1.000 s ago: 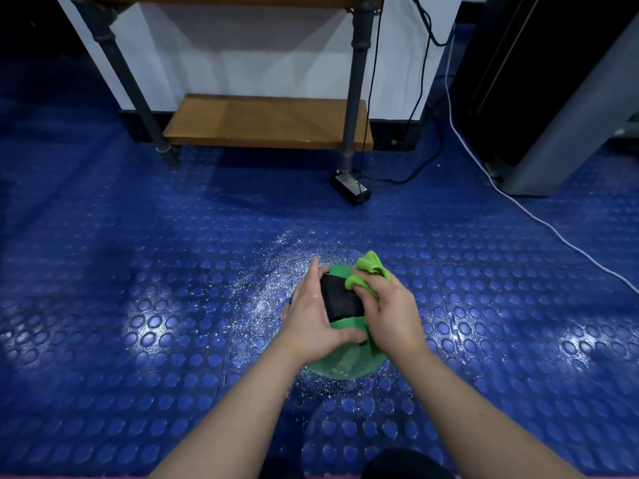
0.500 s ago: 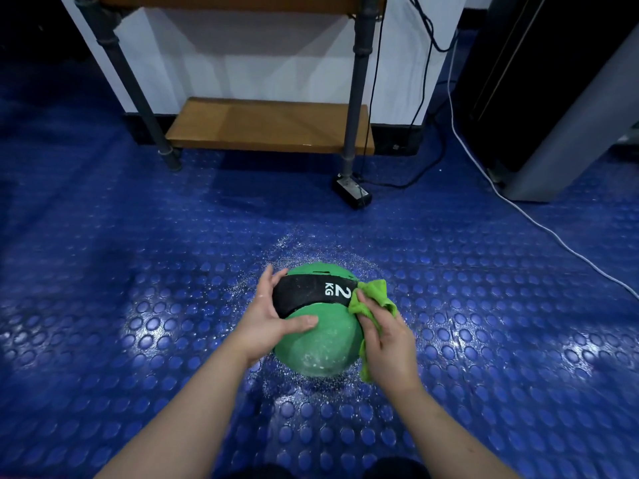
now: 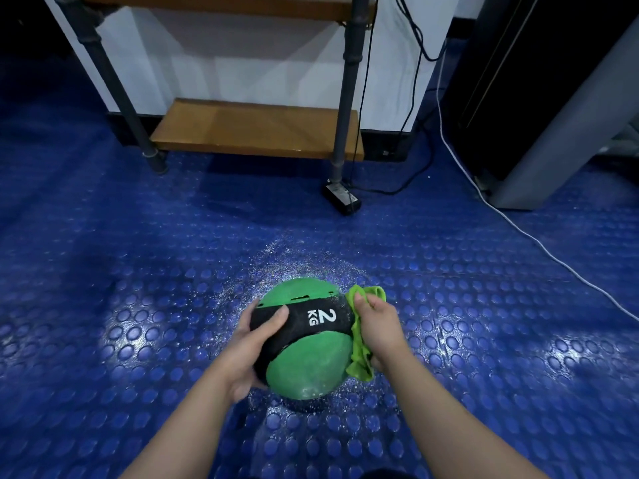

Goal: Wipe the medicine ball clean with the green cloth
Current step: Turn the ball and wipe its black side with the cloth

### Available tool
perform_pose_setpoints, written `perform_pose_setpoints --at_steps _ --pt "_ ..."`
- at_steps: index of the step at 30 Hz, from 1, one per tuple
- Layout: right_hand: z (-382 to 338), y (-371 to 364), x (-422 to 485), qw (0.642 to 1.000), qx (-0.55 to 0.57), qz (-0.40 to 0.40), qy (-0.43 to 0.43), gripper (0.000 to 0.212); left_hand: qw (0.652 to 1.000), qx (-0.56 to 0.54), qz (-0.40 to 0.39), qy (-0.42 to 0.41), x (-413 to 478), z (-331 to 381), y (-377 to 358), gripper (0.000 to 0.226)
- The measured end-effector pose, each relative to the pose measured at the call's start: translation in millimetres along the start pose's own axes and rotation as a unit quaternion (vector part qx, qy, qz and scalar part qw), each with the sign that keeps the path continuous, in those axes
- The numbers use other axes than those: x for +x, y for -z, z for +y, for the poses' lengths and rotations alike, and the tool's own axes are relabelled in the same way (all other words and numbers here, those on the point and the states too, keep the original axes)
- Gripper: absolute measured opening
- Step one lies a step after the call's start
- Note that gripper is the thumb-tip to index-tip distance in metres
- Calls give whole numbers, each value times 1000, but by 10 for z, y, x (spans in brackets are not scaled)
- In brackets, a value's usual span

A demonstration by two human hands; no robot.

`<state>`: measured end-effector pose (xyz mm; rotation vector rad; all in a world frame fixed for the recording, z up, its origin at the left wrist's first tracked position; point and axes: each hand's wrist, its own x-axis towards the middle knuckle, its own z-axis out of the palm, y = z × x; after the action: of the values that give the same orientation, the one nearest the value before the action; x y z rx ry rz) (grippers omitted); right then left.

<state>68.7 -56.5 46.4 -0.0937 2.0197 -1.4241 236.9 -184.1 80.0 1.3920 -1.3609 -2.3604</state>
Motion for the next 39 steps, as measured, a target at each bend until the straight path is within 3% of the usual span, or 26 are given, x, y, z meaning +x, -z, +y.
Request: perform_pose_setpoints --at_steps 3,8,10,13,15,18,21,23,26,28,33,39 --pt "-212 24 -200 999 -39 10 32 68 999 -48 5 -9 1 -87 -40 60" --pt "-398 213 -280 989 -105 61 83 36 995 -95 -44 -10 135 -159 -185 60" --pt "-411 225 -331 983 -144 68 94 31 996 -72 -53 -19 189 -147 -196 70" --pt "-430 198 -466 969 -204 65 126 25 993 18 1 -114 193 -67 -167 74" --pt "-453 183 -555 960 -227 52 154 21 969 114 64 -211 163 -6 -240 71" --pt "-489 124 -641 944 -267 23 190 20 898 257 156 -322 61 23 -439 62" --pt "-565 26 -661 929 -285 20 237 22 839 354 210 -355 72 -41 -506 66" --pt "-612 -87 -679 925 -266 24 269 30 829 375 215 -354 131 -59 -505 70" --pt "-514 -290 -675 886 -345 -22 311 45 806 412 219 -364 175 -63 -522 70" --pt "-446 -324 -638 885 -355 -13 302 49 792 421 227 -379 176 -92 -512 64" --pt "-553 -331 -536 928 -292 37 226 24 786 424 233 -384 197 -99 -500 61" --pt "-731 -116 -329 950 -289 30 116 27 788 424 216 -390 196 -134 -468 61"
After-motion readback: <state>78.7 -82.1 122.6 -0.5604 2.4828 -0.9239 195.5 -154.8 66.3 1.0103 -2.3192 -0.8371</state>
